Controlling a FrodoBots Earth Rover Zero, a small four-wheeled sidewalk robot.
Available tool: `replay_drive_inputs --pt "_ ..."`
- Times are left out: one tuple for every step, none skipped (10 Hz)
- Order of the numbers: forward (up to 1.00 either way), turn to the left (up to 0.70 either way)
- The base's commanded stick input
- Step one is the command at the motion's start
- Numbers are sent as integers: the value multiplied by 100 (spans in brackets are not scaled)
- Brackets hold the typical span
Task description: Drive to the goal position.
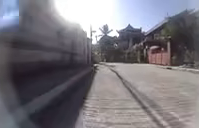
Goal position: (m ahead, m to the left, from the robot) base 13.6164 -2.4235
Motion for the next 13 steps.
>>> replay_drive_inputs --pt "85 -3" --pt "85 -3" --pt "85 -3" --pt "85 -3" --pt "85 -3" --pt "85 -5" --pt "85 -10" --pt "85 -15" --pt "85 -19" --pt "85 -24" --pt "85 -29" --pt "85 -34" --pt "85 -34"
